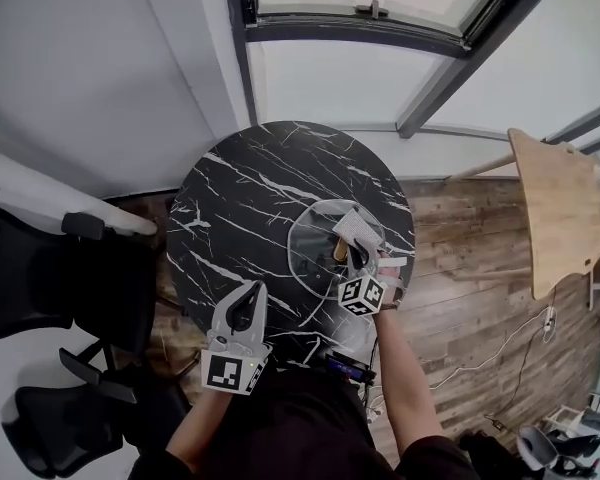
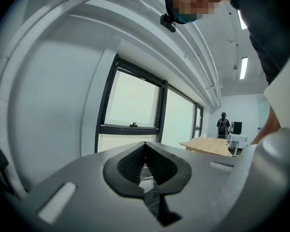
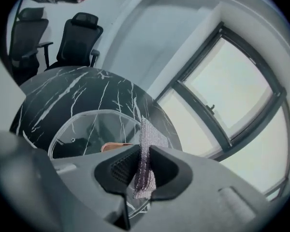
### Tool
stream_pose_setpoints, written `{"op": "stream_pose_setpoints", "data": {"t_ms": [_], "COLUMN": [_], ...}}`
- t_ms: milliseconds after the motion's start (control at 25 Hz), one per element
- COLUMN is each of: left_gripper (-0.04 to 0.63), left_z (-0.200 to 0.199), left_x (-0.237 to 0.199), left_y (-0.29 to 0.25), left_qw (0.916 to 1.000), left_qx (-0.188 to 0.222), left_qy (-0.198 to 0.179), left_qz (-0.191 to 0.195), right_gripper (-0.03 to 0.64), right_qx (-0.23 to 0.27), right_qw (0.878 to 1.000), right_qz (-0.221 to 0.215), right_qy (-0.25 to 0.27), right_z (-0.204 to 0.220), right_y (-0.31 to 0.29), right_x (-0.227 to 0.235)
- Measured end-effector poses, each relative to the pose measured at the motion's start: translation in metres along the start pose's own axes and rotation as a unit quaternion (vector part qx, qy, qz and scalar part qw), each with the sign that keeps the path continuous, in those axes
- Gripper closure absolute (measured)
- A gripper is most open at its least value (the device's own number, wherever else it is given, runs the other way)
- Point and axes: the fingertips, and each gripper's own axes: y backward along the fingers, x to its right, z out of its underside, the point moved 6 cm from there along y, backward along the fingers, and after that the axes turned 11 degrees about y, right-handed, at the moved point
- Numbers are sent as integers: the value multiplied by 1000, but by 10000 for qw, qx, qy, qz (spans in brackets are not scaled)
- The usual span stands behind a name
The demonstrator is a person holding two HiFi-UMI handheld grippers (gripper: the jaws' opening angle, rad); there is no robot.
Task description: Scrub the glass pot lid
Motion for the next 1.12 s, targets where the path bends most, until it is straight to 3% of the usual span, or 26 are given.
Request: {"op": "stream_pose_setpoints", "data": {"t_ms": [360,1120], "left_gripper": [592,592], "left_z": [-2,-2], "left_x": [-5,-8], "left_y": [-6,2], "left_qw": [9999,9998], "left_qx": [26,93], "left_qy": [79,175], "left_qz": [-68,-5], "right_gripper": [554,555], "right_qx": [-353,-480], "right_qw": [9958,9873], "right_qz": [-671,-1022], "right_qy": [522,1119], "right_z": [8,3], "right_y": [-17,-5], "right_x": [-30,-50]}}
